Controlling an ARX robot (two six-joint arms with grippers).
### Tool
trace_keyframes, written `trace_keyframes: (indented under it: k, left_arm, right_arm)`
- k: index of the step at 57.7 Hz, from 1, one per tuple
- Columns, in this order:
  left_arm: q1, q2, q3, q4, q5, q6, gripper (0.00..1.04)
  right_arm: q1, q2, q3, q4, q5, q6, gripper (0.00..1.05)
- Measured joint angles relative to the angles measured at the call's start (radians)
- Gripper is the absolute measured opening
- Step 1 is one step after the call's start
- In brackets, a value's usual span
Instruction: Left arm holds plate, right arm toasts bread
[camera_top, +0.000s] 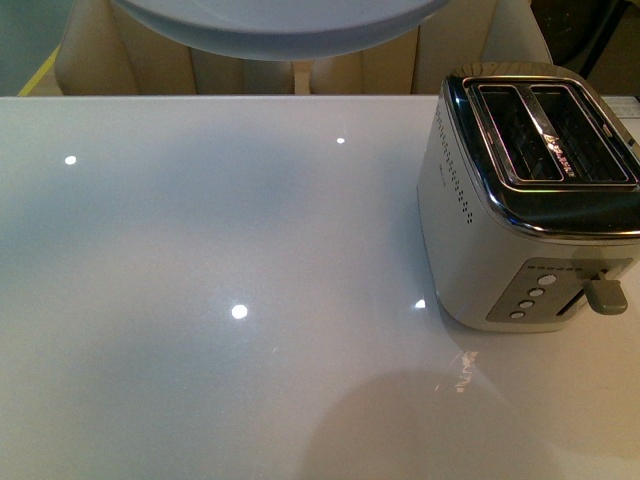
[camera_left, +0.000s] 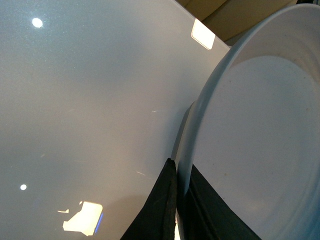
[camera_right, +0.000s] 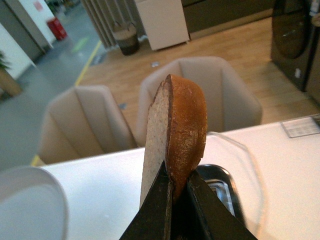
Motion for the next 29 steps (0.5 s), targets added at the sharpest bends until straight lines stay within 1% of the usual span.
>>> trace_keyframes:
  k: [5, 13, 29]
  left_arm:
    - [0.0, 0.0, 0.0, 0.0, -0.001, 0.0, 0.03]
    - [0.0, 0.0, 0.0, 0.0, 0.0, 0.0, 0.03]
    - [0.0, 0.0, 0.0, 0.0, 0.0, 0.0, 0.03]
  right_arm:
    - [0.002, 0.027, -0.053, 0.023, 0.014, -0.052, 0.03]
    - [0.014, 0.068, -0.111, 0.063, 0.027, -0.096, 0.03]
    - [0.041, 0.124, -0.12, 0.101, 0.025, -0.141, 0.03]
